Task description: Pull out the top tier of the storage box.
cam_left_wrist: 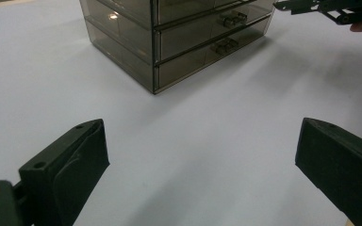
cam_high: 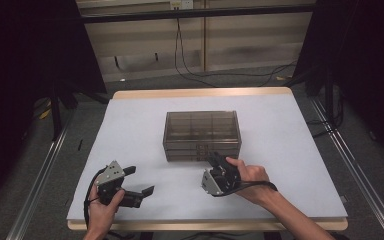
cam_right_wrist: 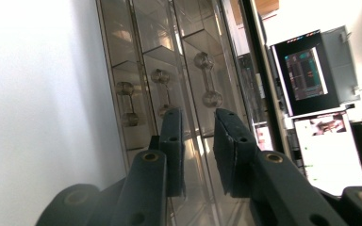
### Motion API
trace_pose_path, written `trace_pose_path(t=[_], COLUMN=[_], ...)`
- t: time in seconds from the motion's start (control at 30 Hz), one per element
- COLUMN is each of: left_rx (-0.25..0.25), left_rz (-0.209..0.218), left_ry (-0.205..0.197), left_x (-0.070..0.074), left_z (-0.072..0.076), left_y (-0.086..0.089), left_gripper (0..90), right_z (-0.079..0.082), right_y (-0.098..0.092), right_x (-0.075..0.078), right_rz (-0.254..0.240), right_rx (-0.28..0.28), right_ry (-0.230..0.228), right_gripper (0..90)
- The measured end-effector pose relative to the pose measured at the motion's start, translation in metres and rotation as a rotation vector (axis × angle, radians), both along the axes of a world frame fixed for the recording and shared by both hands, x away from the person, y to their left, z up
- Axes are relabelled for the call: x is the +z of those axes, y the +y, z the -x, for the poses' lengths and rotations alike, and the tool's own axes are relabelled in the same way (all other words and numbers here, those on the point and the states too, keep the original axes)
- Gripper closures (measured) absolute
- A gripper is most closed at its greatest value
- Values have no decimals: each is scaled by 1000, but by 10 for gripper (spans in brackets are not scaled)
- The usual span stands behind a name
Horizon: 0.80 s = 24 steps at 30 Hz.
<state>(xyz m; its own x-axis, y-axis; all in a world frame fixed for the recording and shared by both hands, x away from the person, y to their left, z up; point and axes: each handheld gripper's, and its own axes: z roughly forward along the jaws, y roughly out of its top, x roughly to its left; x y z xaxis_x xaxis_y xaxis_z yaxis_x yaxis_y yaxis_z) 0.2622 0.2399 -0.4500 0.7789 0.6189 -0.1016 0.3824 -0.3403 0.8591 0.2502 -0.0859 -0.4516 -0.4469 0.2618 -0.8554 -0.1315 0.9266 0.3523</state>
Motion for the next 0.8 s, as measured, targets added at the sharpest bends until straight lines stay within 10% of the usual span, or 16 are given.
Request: trace_pose_path(t=[0.8], left_rx=[-2], left_rz=[-4], left_ry=[-8], left_x=[0], left_z=[0], left_y=[0], left_gripper=[28], right_z=[-11], right_y=[15], right_x=[-20], right_rz=[203], right_rx=[-31], right_ry=[-198], right_gripper=[762])
